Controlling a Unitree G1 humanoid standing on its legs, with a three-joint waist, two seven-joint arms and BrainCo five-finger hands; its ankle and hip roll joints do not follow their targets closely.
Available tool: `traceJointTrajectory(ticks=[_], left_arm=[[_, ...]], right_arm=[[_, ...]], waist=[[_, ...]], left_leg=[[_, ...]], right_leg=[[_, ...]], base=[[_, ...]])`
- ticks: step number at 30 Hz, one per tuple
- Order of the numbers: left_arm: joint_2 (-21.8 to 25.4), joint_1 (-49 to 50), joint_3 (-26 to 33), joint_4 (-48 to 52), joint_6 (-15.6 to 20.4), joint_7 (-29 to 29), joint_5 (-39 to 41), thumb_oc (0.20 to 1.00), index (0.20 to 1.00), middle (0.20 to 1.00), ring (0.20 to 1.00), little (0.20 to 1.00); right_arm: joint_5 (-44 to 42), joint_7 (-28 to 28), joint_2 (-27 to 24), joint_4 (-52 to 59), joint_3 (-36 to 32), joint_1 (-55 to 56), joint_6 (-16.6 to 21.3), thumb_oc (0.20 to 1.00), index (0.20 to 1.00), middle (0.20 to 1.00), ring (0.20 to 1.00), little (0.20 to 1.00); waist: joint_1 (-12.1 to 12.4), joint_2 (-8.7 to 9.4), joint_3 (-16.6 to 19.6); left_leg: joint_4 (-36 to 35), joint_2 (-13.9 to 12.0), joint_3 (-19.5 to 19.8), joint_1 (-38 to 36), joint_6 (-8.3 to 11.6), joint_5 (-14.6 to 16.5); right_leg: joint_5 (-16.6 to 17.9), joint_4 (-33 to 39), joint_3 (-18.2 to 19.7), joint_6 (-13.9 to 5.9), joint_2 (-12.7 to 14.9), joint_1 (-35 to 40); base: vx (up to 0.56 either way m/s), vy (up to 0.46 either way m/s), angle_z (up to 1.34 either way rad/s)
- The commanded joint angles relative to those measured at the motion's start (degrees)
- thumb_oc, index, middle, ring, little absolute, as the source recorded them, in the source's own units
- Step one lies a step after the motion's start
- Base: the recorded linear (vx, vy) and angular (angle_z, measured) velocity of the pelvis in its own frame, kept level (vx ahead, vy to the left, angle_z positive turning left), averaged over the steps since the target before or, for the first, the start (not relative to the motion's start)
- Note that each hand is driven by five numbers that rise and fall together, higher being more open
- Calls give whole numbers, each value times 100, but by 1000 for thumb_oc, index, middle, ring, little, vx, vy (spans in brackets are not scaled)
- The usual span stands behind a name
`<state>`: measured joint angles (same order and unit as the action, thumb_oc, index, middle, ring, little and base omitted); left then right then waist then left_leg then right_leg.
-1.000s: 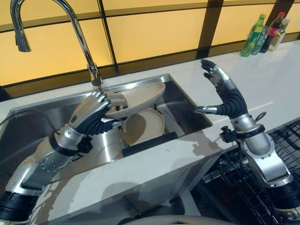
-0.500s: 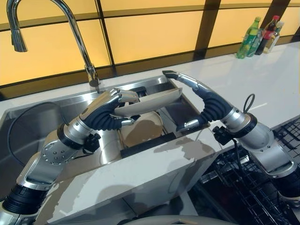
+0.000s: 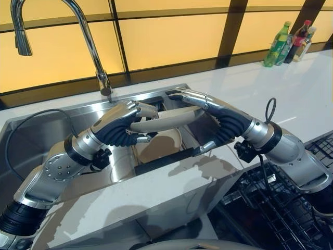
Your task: Pick up plates and place into dishwasher.
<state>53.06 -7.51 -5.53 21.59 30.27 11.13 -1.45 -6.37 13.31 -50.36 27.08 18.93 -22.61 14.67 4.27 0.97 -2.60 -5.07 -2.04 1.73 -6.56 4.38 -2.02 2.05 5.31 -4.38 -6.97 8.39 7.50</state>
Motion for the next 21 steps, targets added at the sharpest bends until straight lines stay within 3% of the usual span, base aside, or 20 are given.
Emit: traceJointTrajectory(ticks=[1,5,10,21], left_arm=[[389,-577,-117,227,340,270,460,200,200,200,200,200],[521,-620,-113,350,451,632,819,200,200,200,200,200],[506,-664,-65,371,485,696,915,200,200,200,200,200],[277,-623,40,356,415,690,880,200,200,200,200,200]], right_arm=[[122,-245,-401,152,-3,-311,139,1000,1000,1000,1000,1000],[219,-439,-550,60,-162,-263,50,1000,1000,1000,1000,1000],[284,-636,-583,-126,-415,-208,-103,1000,1000,1000,1000,1000],[88,-487,-300,-96,-598,124,-47,1000,1000,1000,1000,1000]], waist=[[151,0,225],[151,9,223],[120,14,230],[103,22,241]], left_leg=[[227,374,56,40,-403,555],[252,395,57,55,-424,565],[255,424,66,55,-457,582],[242,426,87,100,-476,549]], right_leg=[[-232,-285,-280,-178,127,-55],[-214,-314,-299,-200,164,-69],[-197,-320,-253,-220,181,-84],[-127,-274,-166,-233,194,-127]], base=[[0,0,0],[0,0,0],[0,0,0],[-2,-2,-2]])
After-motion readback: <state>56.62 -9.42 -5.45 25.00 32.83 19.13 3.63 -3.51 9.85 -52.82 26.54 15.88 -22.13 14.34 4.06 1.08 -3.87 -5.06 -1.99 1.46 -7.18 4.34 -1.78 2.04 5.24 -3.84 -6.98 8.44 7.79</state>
